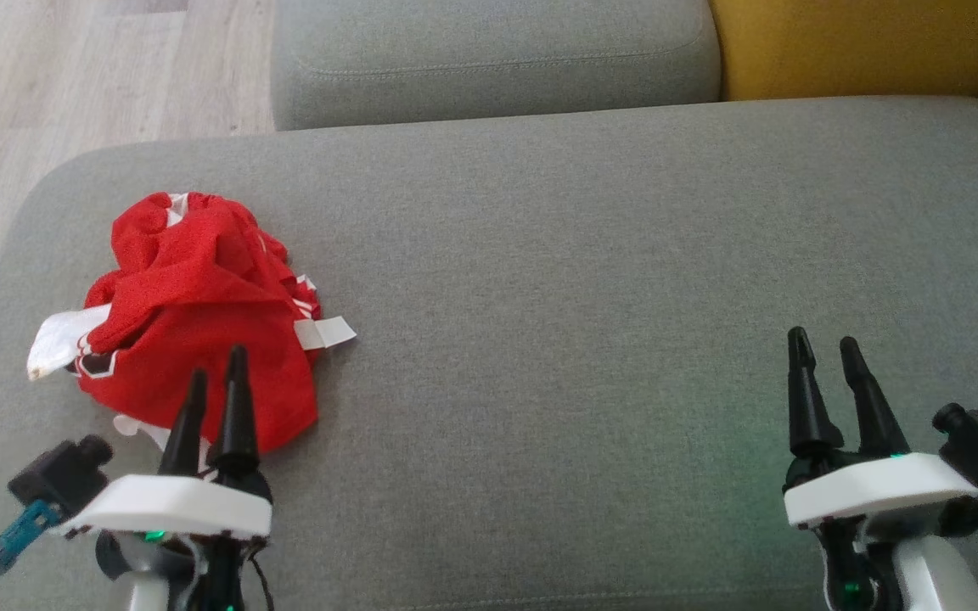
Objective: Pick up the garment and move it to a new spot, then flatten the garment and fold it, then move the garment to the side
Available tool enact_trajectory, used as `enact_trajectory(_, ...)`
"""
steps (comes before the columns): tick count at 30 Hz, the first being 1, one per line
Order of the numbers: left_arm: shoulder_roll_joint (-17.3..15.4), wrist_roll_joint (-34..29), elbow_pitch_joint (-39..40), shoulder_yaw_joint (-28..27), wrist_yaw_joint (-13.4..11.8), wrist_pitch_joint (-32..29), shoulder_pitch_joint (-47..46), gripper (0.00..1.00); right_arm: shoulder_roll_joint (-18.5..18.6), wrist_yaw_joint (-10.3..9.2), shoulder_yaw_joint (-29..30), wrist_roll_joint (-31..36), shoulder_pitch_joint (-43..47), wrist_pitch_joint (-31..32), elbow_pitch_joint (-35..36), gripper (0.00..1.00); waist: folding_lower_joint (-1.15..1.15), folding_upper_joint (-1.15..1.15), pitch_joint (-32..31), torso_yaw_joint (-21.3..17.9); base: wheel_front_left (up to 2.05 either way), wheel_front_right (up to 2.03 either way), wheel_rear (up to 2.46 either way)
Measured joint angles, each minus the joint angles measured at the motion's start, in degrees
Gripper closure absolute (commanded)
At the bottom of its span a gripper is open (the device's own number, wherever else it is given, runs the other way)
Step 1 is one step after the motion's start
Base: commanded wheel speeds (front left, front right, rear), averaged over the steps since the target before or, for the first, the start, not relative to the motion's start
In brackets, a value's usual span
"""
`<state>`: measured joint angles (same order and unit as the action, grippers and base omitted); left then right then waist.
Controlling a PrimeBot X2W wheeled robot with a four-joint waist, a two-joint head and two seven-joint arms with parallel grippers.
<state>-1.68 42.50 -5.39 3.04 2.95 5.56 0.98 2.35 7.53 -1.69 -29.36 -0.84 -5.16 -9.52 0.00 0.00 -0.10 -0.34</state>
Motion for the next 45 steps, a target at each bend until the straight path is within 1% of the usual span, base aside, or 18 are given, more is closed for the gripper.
enact_trajectory(2,0.0,-2.6,0.4,0.7,-0.1,0.2,0.0,0.00,0.0,0.00,-0.1,2.4,0.0,-0.5,-0.1,0.00,0.00,0.00,0.0,0.0,0.00,0.00,0.00)
enact_trajectory(7,-0.3,-7.9,1.0,2.7,-1.2,1.1,0.0,0.00,0.0,0.00,-0.7,7.5,0.0,-1.0,-0.5,0.00,0.00,0.00,0.1,0.0,0.00,0.00,0.00)
enact_trajectory(18,-2.9,-17.4,1.7,7.4,-6.1,2.7,0.0,0.00,0.0,0.00,-2.5,16.3,0.1,-3.1,-0.1,0.00,0.00,0.00,0.0,-0.3,0.00,0.00,0.00)
enact_trajectory(20,-3.3,-18.3,1.7,7.9,-6.4,2.9,0.0,0.00,0.0,0.00,-2.6,16.8,0.1,-3.2,0.0,0.00,0.00,0.00,-0.1,-0.3,0.00,0.00,0.00)
enact_trajectory(25,-5.3,-22.8,2.4,11.0,-9.1,3.9,0.0,0.00,0.0,0.00,-3.2,19.2,0.2,-4.0,1.6,0.00,0.00,0.00,-0.1,-0.5,0.00,0.00,0.00)
enact_trajectory(34,-7.8,-27.8,3.5,14.7,-13.1,5.2,0.0,0.00,0.1,0.00,-3.8,25.2,0.2,-5.6,1.6,0.00,0.00,0.00,-0.3,-0.8,0.00,0.00,0.00)
enact_trajectory(38,-9.3,-30.7,3.5,16.8,-13.8,5.7,0.0,0.00,0.1,0.00,-4.6,28.4,0.2,-6.3,1.6,0.00,0.00,0.00,-0.5,-0.8,0.00,0.00,0.00)
enact_trajectory(45,-10.4,-34.8,3.4,19.2,-15.1,7.2,0.0,0.00,0.1,0.00,-5.6,34.2,0.2,-7.5,1.8,0.00,0.00,0.00,-0.5,-0.8,0.00,0.00,0.00)
